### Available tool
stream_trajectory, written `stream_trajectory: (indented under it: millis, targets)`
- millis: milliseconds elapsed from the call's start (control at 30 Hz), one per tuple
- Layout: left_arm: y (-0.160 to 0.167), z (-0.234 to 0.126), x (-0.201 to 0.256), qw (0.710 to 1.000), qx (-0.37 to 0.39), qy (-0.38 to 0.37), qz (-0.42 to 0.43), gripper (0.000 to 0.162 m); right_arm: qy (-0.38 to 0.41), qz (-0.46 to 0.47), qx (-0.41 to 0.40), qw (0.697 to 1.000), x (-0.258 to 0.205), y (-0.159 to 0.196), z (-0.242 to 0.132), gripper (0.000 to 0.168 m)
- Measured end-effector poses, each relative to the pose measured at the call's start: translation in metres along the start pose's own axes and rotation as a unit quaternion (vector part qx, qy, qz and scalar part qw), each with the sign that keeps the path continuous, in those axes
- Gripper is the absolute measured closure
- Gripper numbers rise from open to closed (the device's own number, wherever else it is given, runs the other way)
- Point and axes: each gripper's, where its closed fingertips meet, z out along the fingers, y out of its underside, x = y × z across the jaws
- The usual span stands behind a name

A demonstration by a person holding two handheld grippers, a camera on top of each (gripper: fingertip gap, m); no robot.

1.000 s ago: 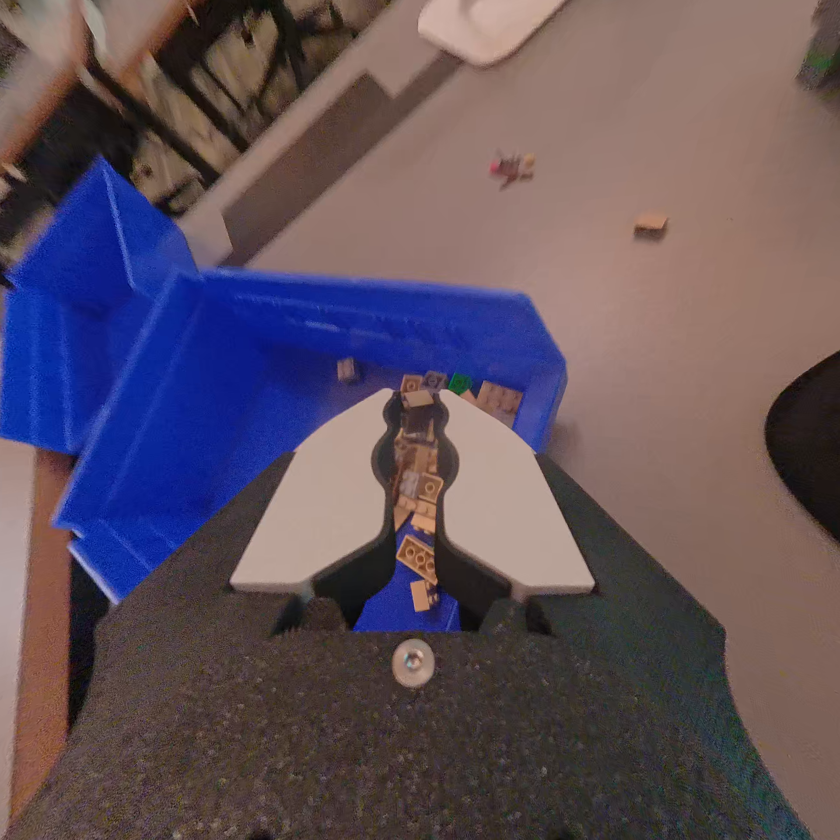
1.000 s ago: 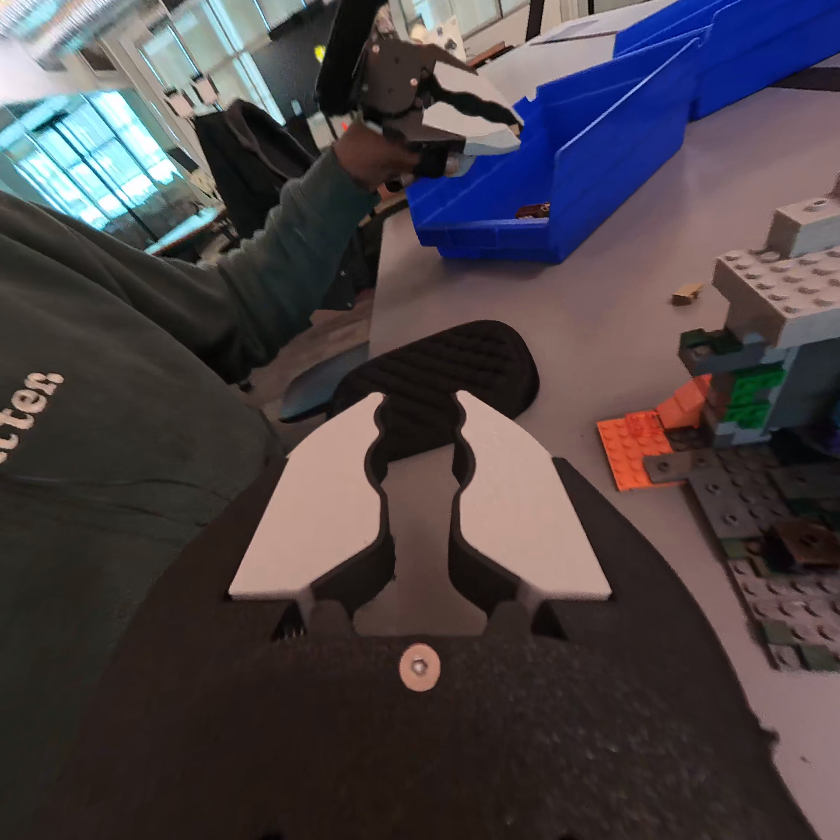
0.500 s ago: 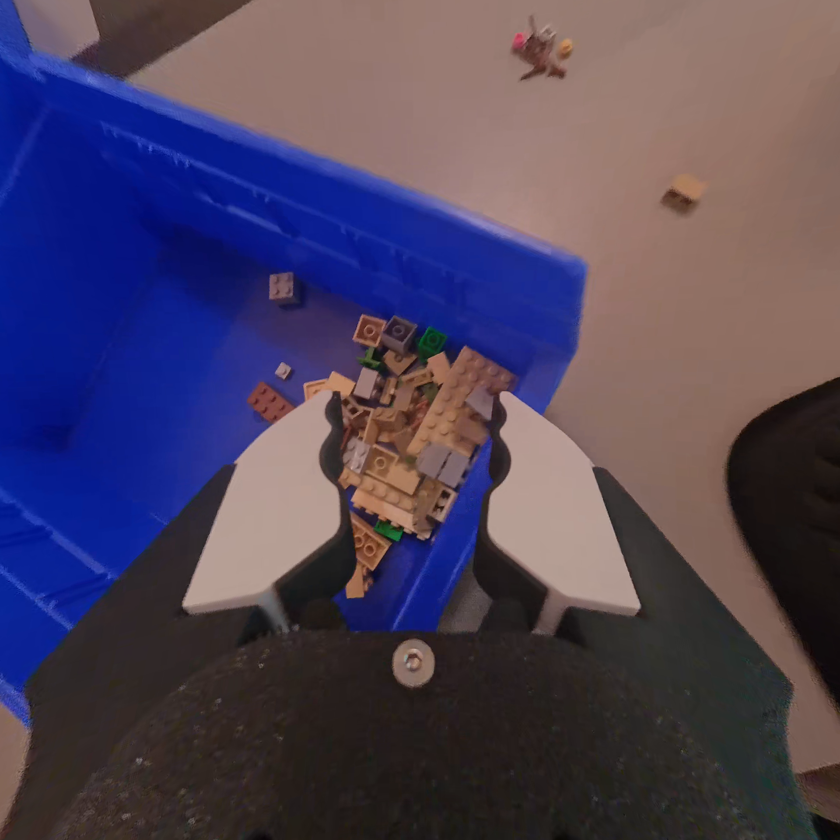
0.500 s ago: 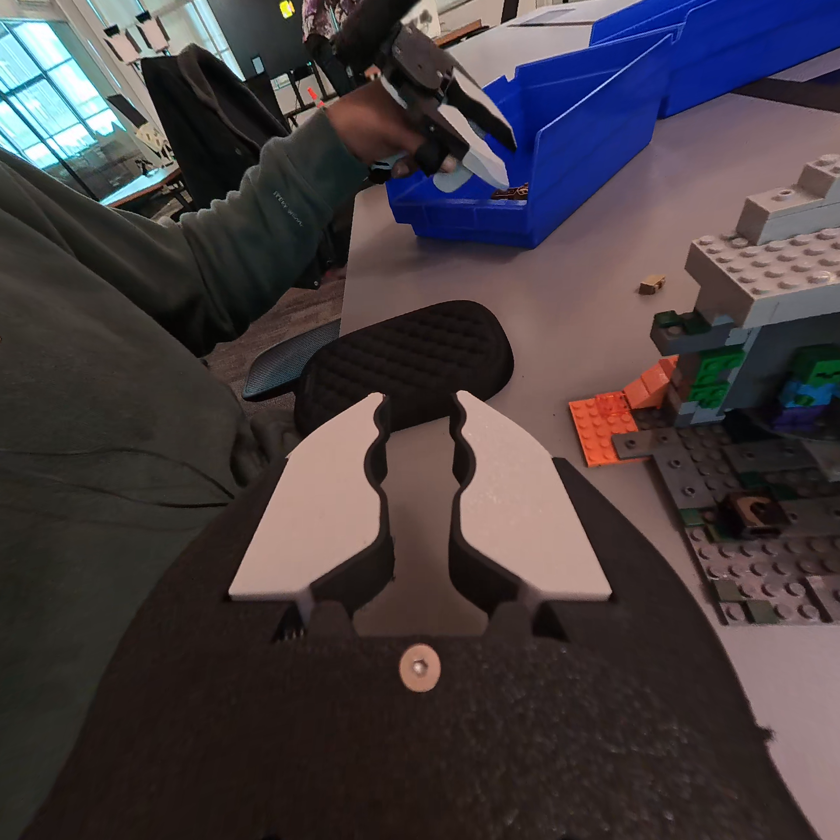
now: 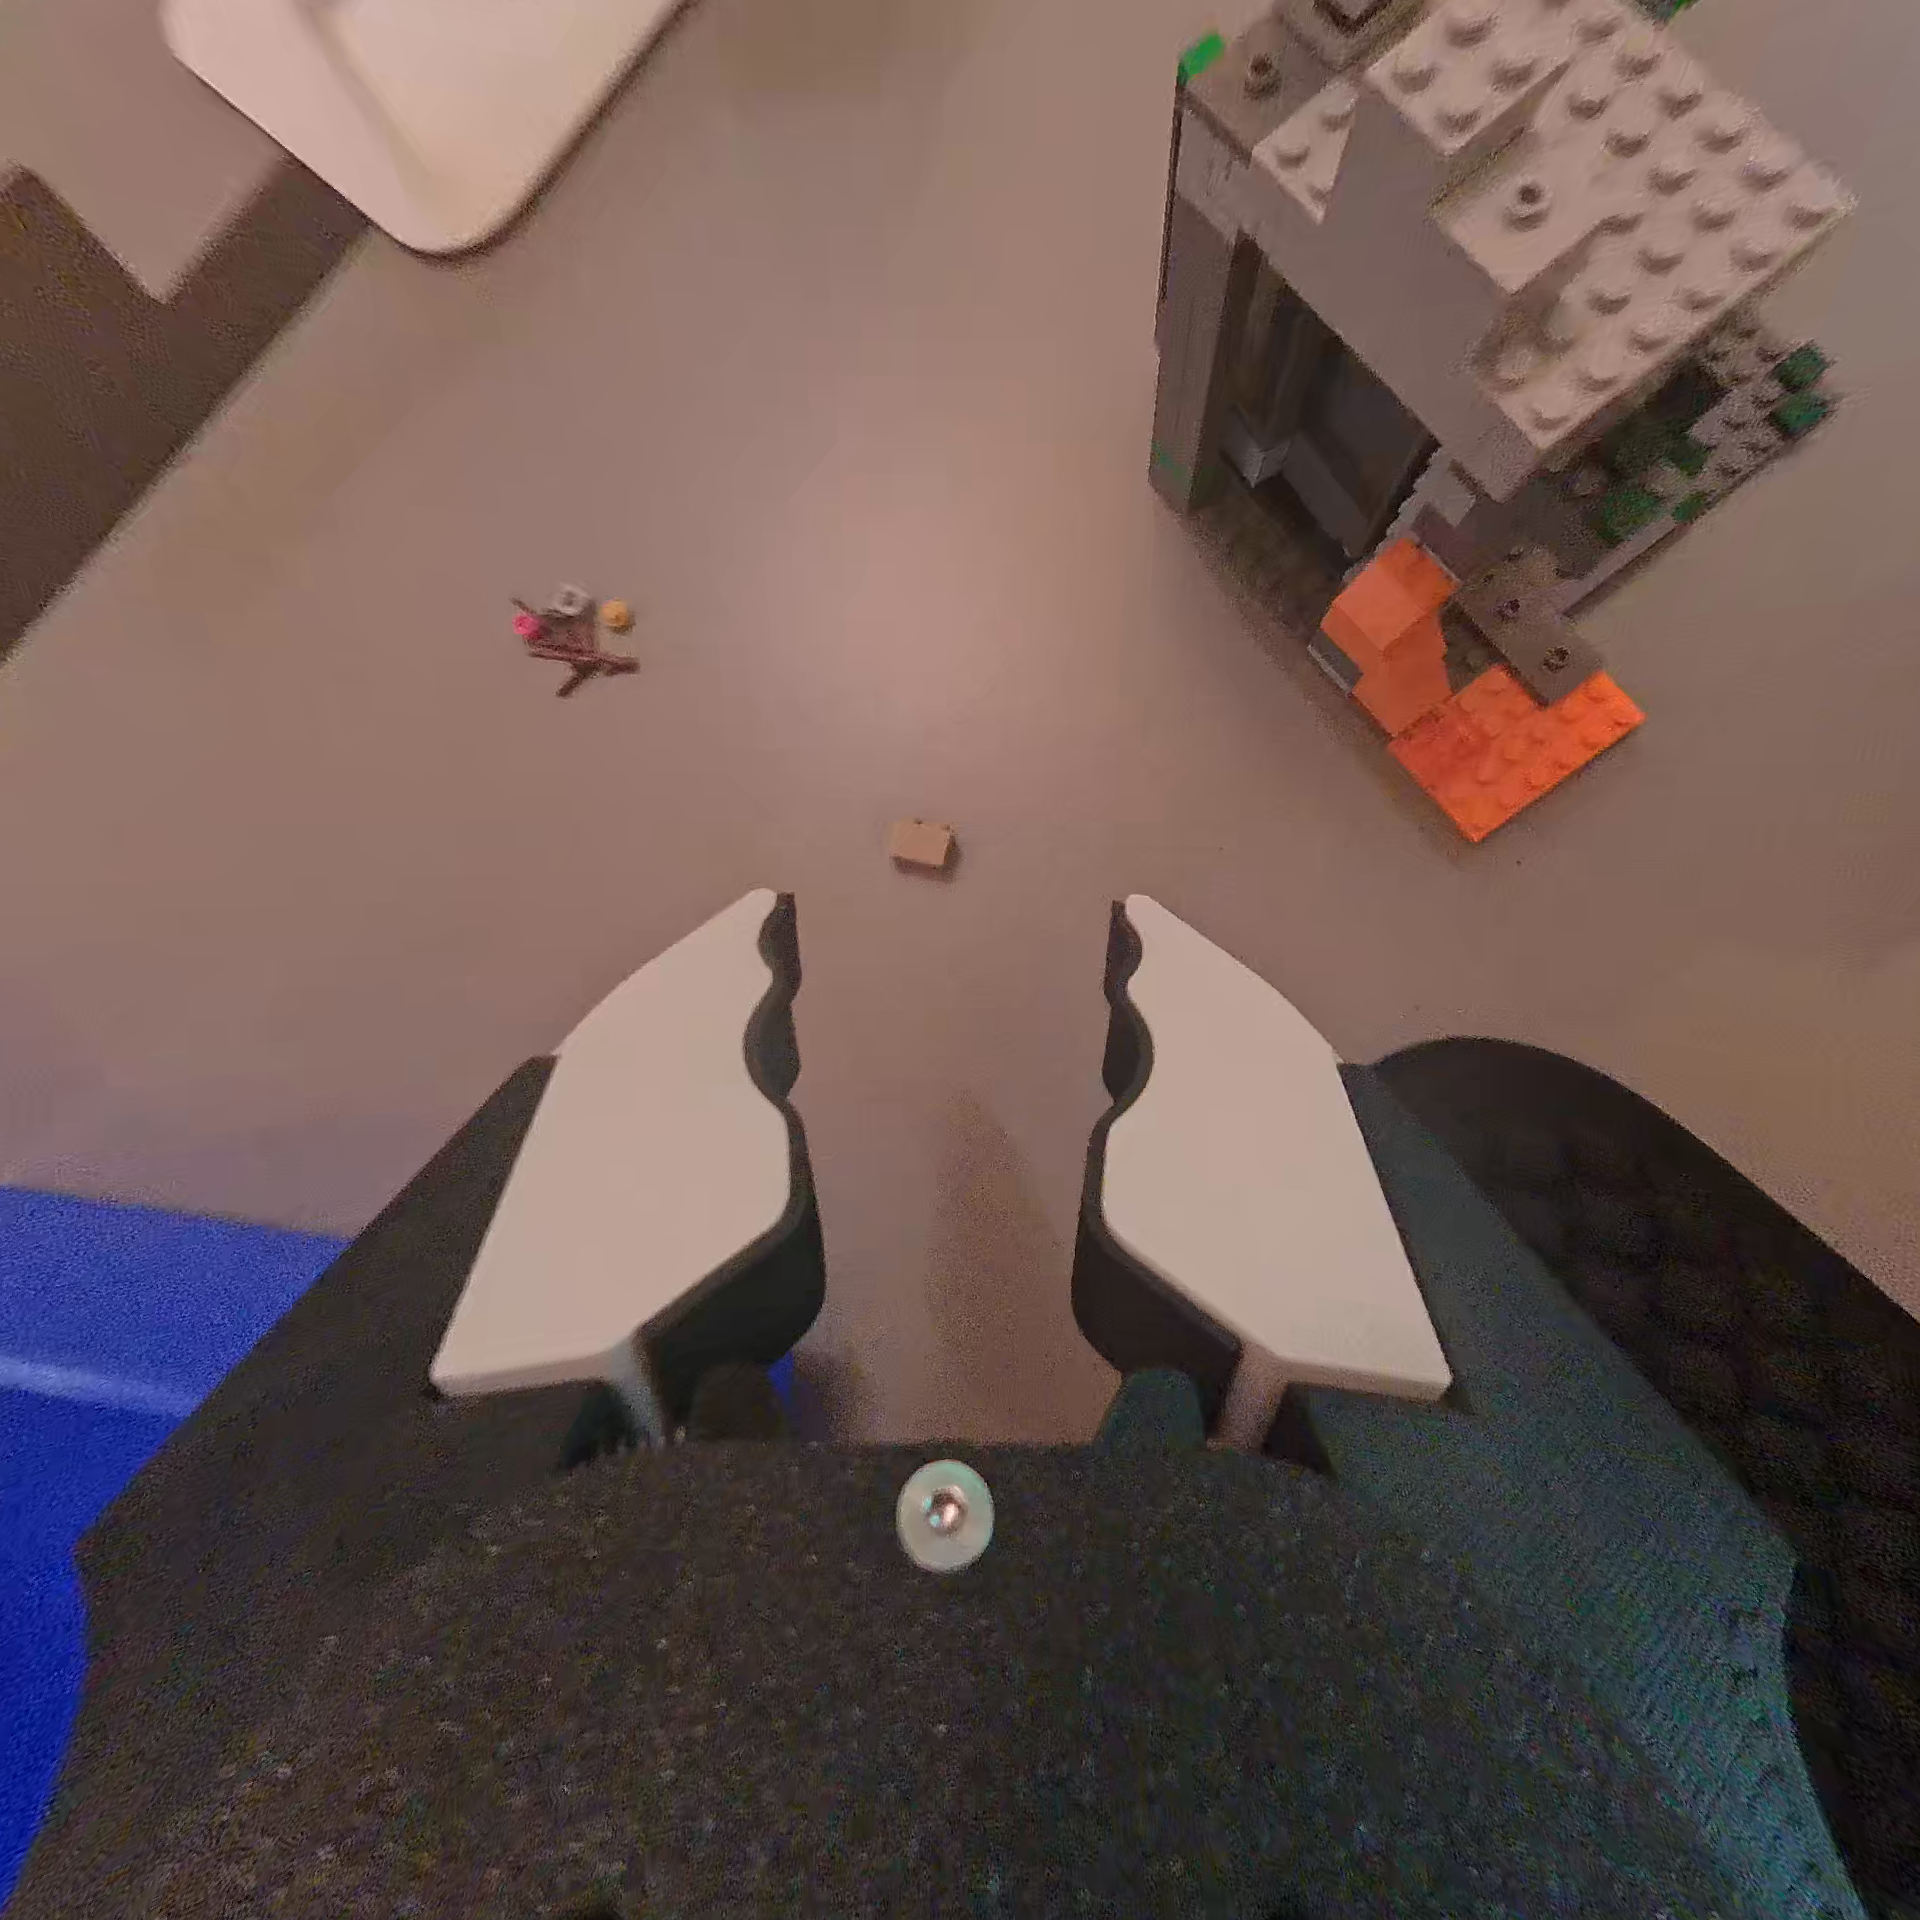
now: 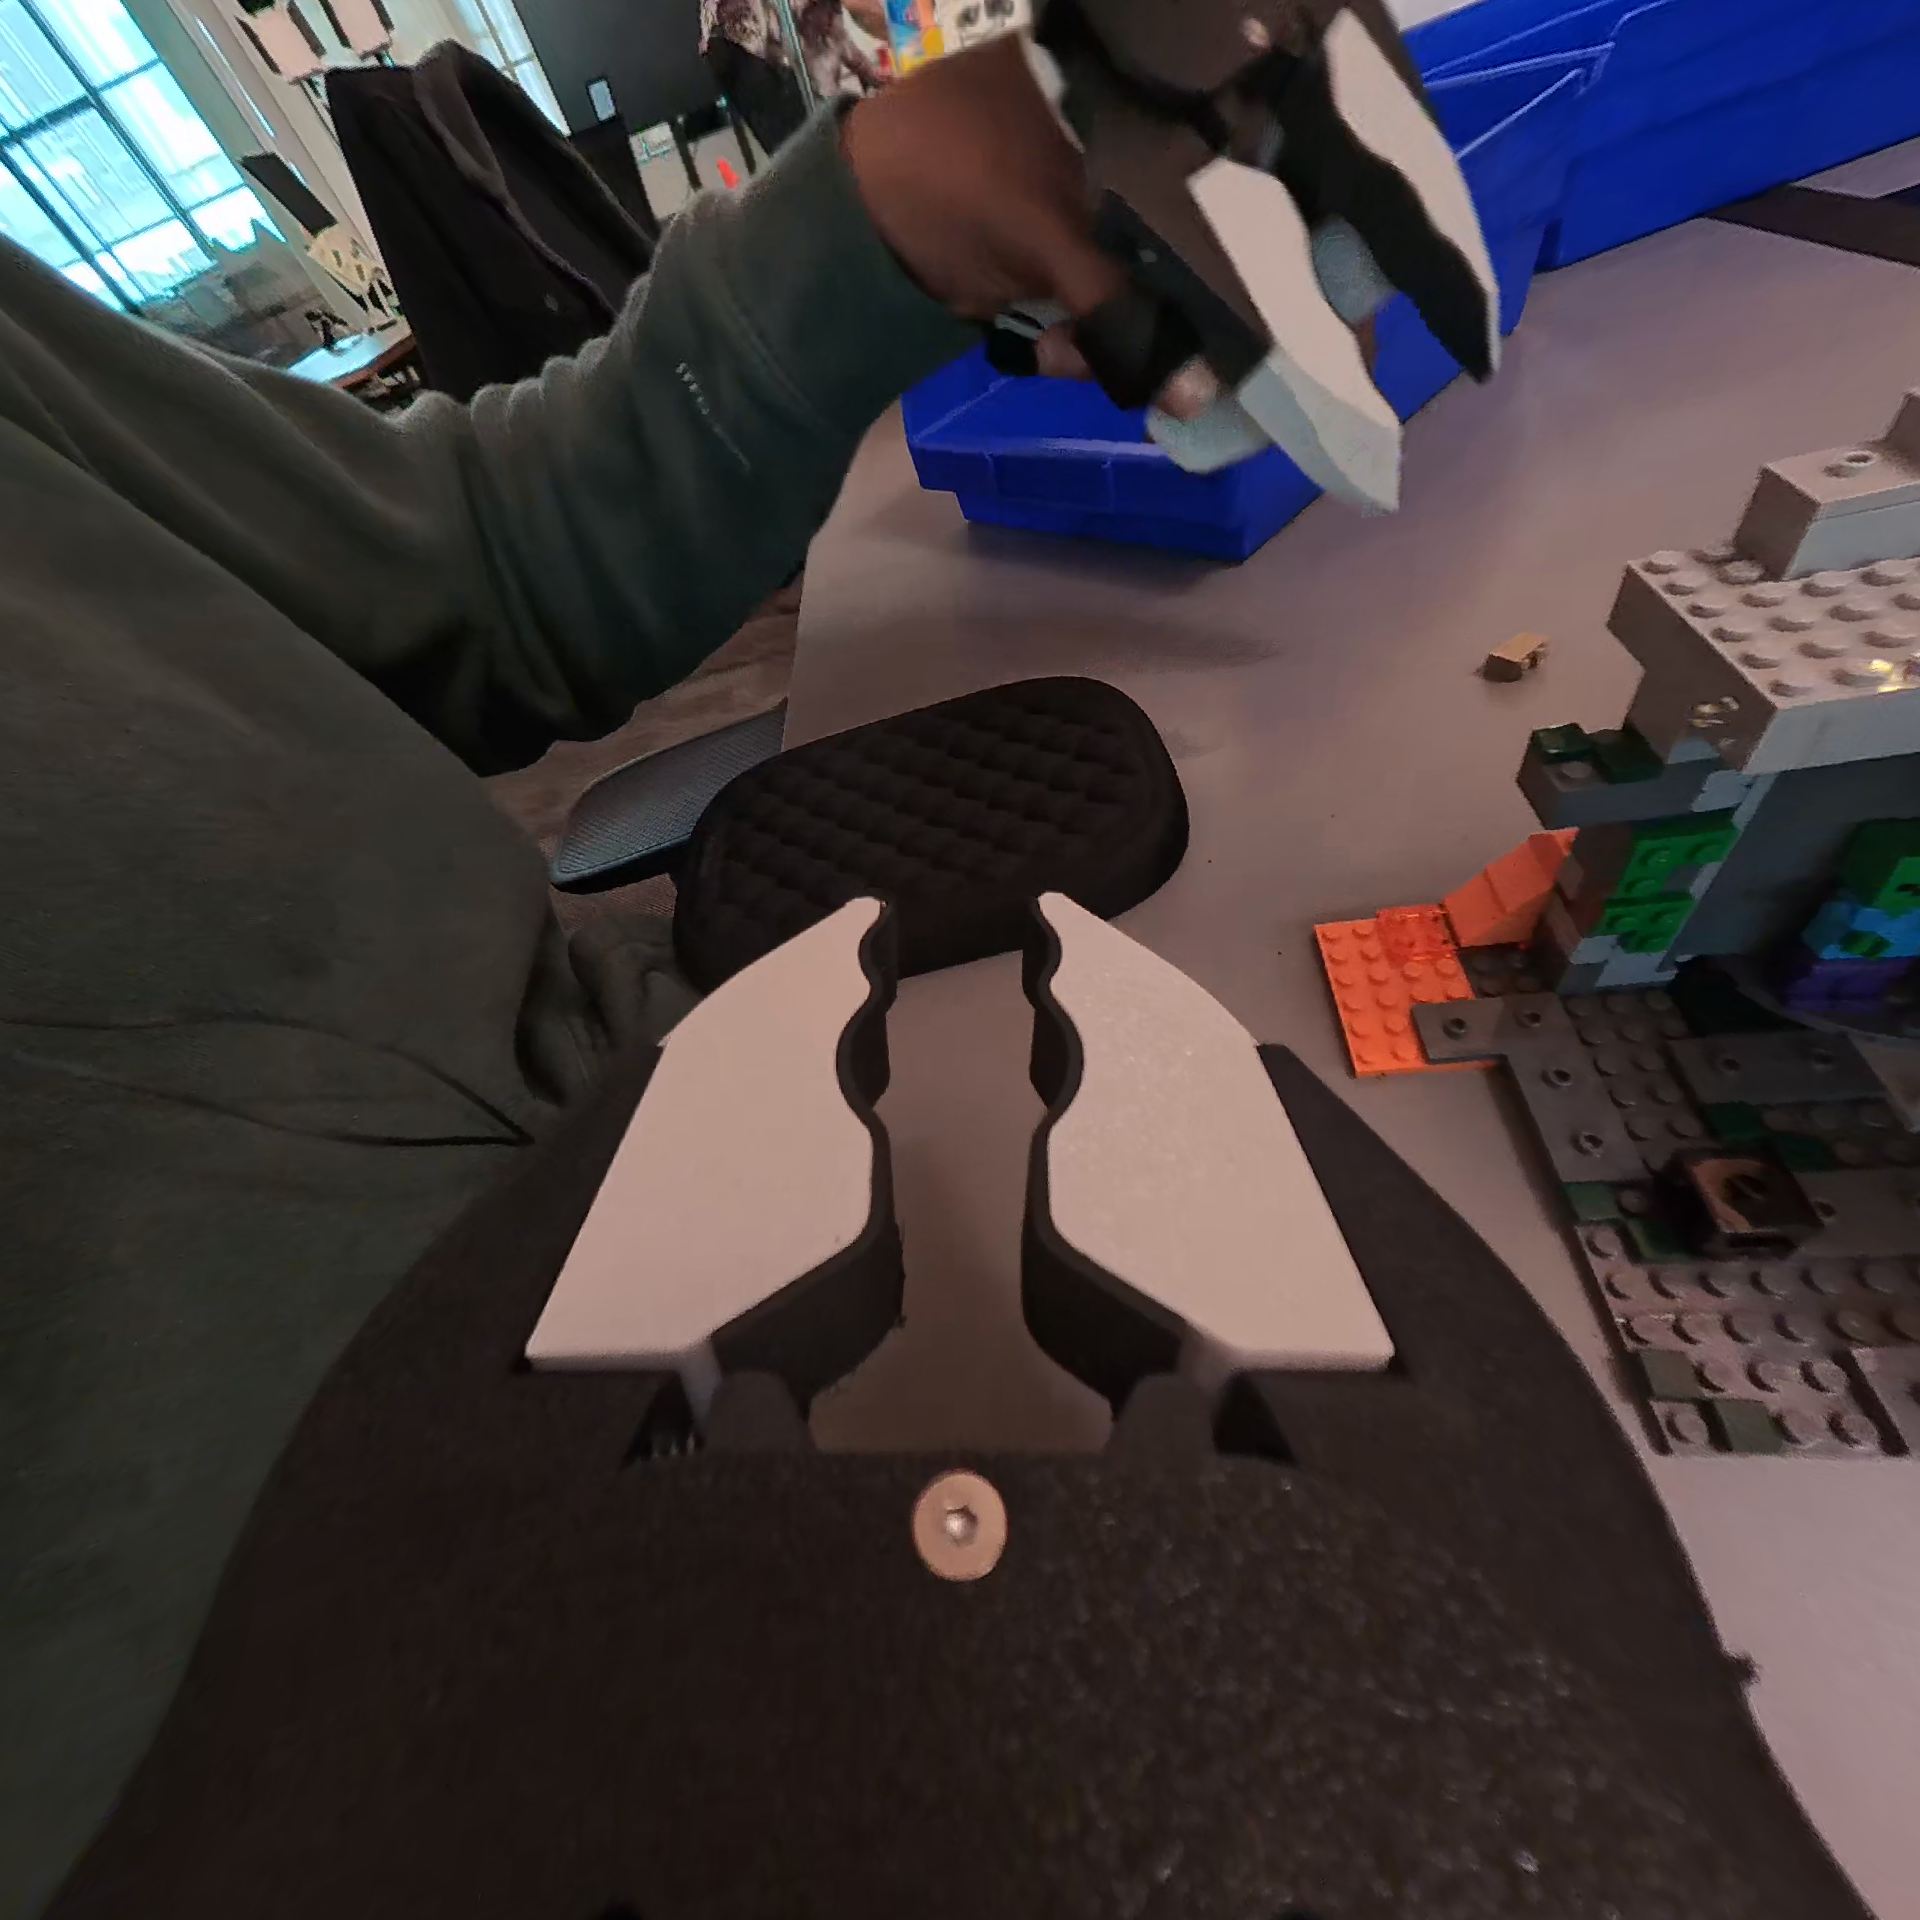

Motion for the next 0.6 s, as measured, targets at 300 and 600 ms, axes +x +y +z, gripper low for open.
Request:
stream_trajectory:
  millis: [300, 600]
  targets:
    - [0.019, 0.066, -0.006, 0.988, -0.149, 0.047, -0.005, 0.109, 0.005, -0.001, 0.009, 1.000, 0.002, -0.002, -0.005, 0.146]
    - [0.026, 0.076, -0.008, 0.980, -0.178, 0.081, -0.026, 0.127, 0.005, 0.001, 0.016, 1.000, 0.004, -0.003, -0.008, 0.147]
